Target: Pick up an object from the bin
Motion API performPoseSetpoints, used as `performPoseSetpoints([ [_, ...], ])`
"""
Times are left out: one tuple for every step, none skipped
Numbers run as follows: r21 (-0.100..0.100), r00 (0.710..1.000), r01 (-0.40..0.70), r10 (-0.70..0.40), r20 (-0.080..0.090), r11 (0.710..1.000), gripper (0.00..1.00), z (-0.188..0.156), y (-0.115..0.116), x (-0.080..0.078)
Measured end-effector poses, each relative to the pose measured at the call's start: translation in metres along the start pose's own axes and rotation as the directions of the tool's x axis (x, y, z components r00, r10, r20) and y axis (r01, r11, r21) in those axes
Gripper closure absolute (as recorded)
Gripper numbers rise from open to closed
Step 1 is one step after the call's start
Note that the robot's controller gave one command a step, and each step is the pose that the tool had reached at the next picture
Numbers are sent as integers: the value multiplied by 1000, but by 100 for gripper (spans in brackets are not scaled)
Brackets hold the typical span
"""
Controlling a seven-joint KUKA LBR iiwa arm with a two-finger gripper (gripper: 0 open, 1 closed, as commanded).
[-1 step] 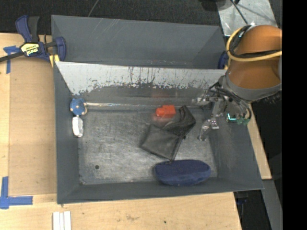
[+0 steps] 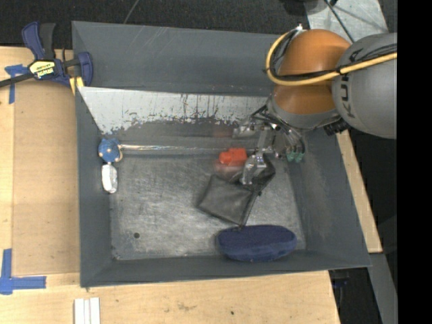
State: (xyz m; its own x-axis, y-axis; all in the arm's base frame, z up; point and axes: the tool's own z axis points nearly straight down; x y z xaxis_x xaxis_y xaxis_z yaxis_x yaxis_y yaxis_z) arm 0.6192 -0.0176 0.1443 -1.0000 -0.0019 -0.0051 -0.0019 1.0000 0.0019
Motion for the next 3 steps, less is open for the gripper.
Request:
performPoseSetpoints([
  [0,1000,19,-19,6,1000,0,25,-5,-6],
  [1,1000,-6,6,3,1000,0,27,-5,-5],
  [4,904,427,-427,3,904,0,-72,8,1],
])
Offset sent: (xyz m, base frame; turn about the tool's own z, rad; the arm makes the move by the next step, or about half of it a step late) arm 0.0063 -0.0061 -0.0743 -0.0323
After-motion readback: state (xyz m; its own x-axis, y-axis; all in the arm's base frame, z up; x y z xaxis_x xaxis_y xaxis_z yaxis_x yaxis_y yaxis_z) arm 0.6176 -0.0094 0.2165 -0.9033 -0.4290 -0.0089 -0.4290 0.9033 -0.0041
